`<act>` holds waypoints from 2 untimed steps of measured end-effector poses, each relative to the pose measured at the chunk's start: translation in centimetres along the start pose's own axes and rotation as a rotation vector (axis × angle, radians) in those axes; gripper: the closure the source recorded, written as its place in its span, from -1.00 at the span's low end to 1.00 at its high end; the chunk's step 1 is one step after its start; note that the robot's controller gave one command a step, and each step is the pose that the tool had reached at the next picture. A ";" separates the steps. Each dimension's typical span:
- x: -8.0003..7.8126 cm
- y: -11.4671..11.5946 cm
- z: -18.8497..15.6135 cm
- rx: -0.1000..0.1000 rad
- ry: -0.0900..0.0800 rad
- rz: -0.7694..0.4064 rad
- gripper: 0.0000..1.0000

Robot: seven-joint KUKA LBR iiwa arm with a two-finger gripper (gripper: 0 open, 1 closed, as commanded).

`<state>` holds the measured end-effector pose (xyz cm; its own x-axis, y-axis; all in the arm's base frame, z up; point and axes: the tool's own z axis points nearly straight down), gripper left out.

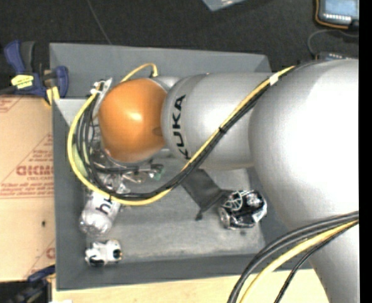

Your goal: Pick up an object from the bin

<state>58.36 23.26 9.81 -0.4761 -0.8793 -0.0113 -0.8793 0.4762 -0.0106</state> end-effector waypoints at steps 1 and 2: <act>-0.2 -0.2 -1.6 0.005 -0.007 0.001 1.00; -0.2 -0.3 -2.2 0.008 -0.009 0.003 1.00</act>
Offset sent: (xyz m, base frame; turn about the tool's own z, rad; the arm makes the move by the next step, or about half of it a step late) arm 0.0000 -0.0003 0.0095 0.0000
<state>58.66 23.34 12.06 -0.4784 -0.8779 -0.0203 -0.8778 0.4787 -0.0181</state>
